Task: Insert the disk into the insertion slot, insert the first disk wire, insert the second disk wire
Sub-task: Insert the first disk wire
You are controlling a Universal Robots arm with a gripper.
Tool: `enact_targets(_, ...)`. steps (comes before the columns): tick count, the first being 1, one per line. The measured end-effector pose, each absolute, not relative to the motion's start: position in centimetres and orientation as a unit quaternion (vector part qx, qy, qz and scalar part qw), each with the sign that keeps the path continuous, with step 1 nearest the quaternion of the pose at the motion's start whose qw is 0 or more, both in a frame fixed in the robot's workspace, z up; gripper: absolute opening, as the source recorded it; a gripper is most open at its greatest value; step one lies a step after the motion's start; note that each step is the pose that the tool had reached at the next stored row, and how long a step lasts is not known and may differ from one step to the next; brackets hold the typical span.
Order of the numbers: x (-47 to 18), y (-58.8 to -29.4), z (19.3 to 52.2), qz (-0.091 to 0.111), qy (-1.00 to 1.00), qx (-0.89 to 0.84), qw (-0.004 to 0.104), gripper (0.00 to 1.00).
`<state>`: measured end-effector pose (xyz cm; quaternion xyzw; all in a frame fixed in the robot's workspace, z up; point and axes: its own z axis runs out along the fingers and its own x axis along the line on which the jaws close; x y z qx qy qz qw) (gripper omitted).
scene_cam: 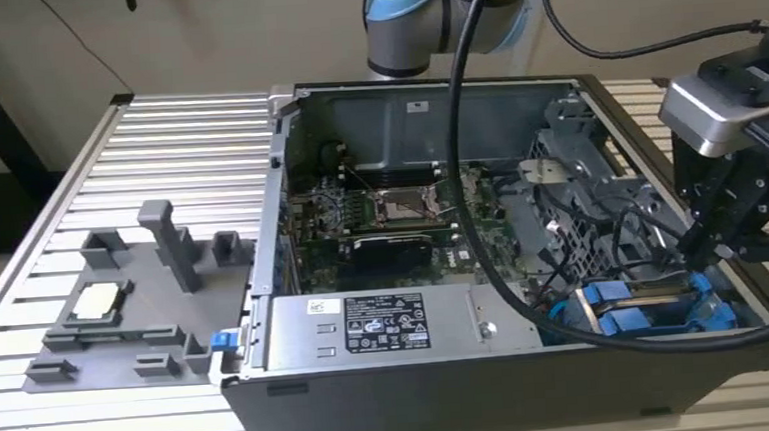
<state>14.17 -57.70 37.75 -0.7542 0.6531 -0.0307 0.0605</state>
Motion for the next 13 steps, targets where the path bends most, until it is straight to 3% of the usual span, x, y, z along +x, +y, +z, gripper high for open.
enact_targets(6, 14.2, -57.7, 37.6, -0.007, 0.664, -0.742, 0.088, 0.19)
enact_targets(13, 15.4, -57.7, 37.5, 0.023, 0.668, -0.742, 0.061, 0.19)
